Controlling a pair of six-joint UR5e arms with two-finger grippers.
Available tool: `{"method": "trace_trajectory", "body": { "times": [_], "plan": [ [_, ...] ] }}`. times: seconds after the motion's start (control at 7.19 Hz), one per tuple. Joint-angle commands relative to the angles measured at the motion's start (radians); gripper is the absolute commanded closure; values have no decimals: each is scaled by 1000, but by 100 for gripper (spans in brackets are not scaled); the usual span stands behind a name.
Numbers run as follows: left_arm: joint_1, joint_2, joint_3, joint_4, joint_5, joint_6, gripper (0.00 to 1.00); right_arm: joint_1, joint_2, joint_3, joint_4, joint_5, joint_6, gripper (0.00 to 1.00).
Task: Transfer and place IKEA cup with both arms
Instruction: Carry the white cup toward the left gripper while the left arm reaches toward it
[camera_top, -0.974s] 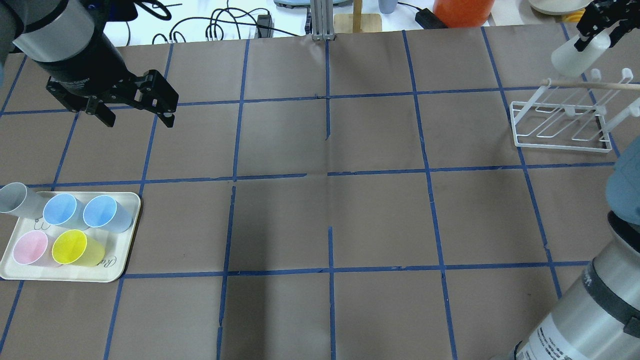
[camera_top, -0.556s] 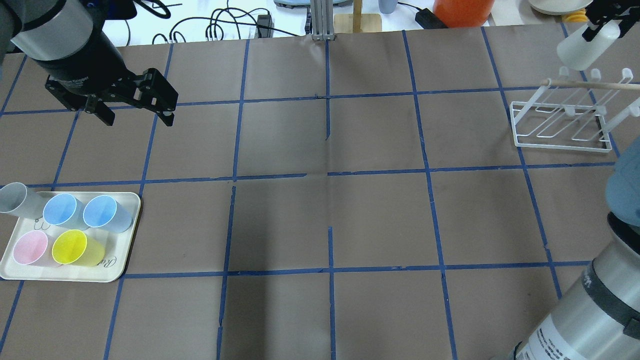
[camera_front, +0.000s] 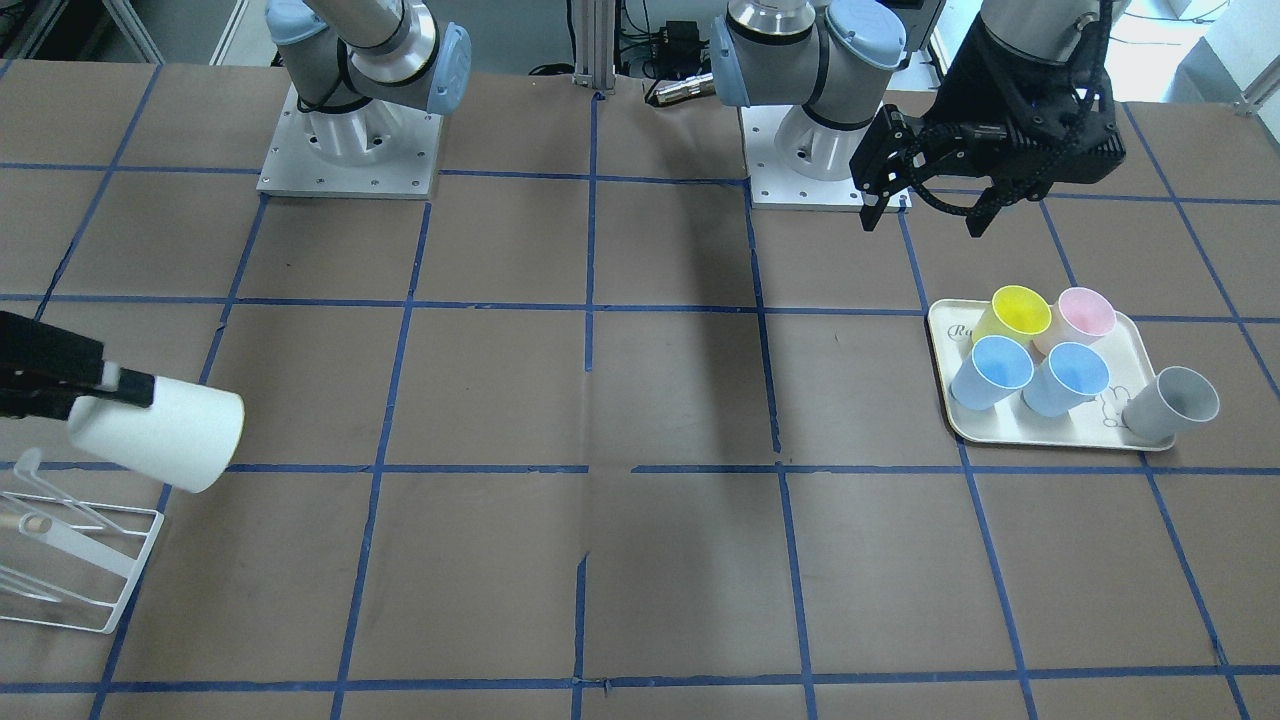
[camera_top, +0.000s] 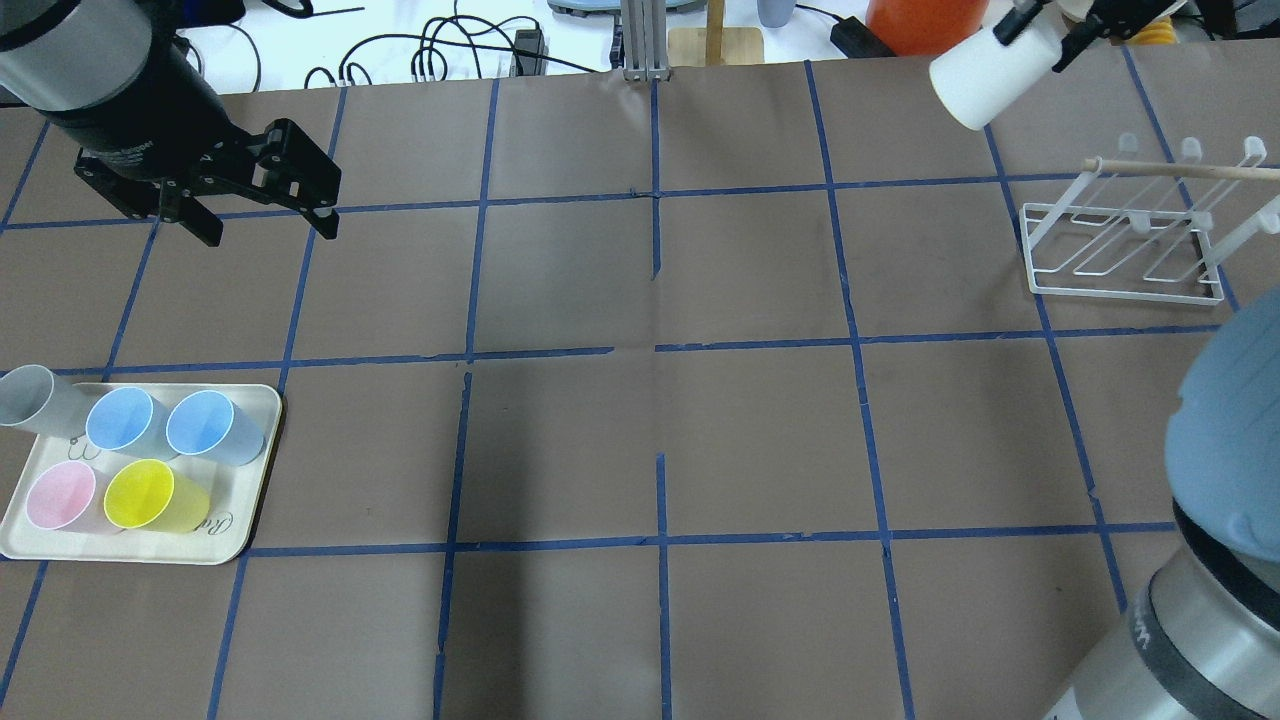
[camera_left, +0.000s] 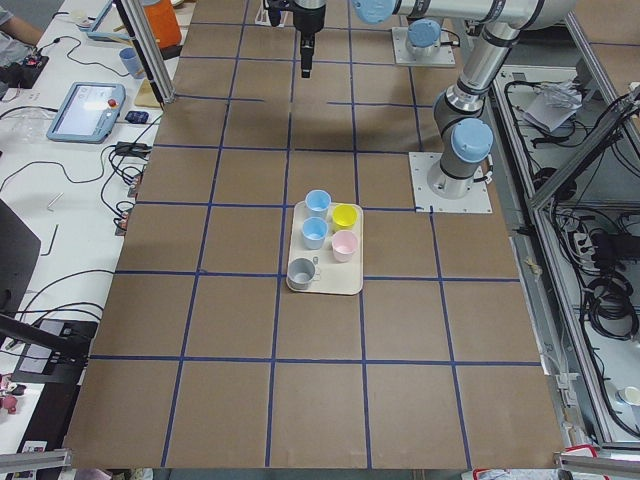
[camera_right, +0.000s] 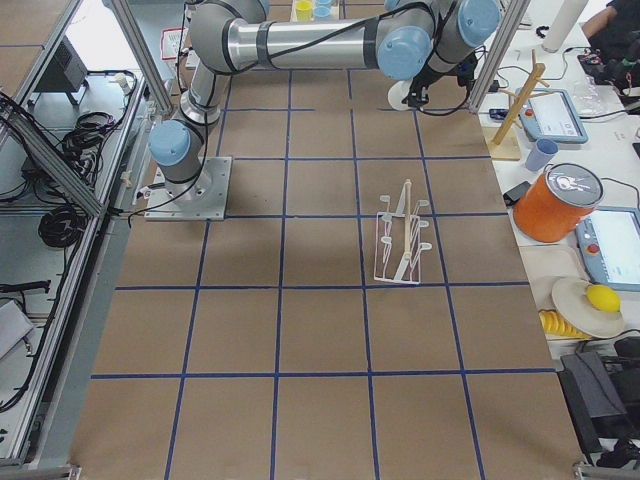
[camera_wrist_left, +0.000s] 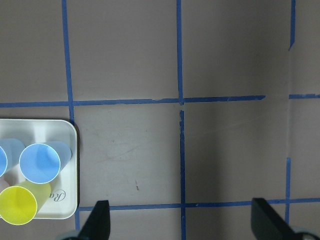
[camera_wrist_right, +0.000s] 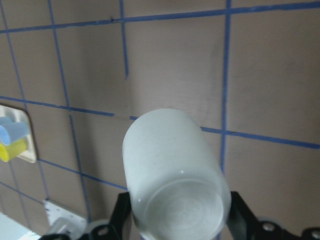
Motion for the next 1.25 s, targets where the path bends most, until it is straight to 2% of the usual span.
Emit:
{"method": "trace_trajectory", "body": {
  "times": [0.0,0.14,0.28,0.56,0.7,0.83,1.11],
  "plan": [
    [37,39,-16,-53,-154,-5,0,127,-10,7,94,196,178,59],
    [93,60,-18,-102,-247,1,0,158,-8,12,181,326,184,59],
    [138,80,-24,-109,-396,1,0,169,-8,15,285,417,183,59],
    [201,102,-94,-92,-711,7,0,199,-10,18,500,566,183,59],
    [217,110,-128,-45,-920,1,0,227,-13,18,627,663,180,59],
    [235,108,-137,-13,-1085,-8,0,255,-10,20,672,702,178,59],
    [238,110,-139,-3,-1371,-12,0,272,-11,20,692,705,178,62]
  ]
}}
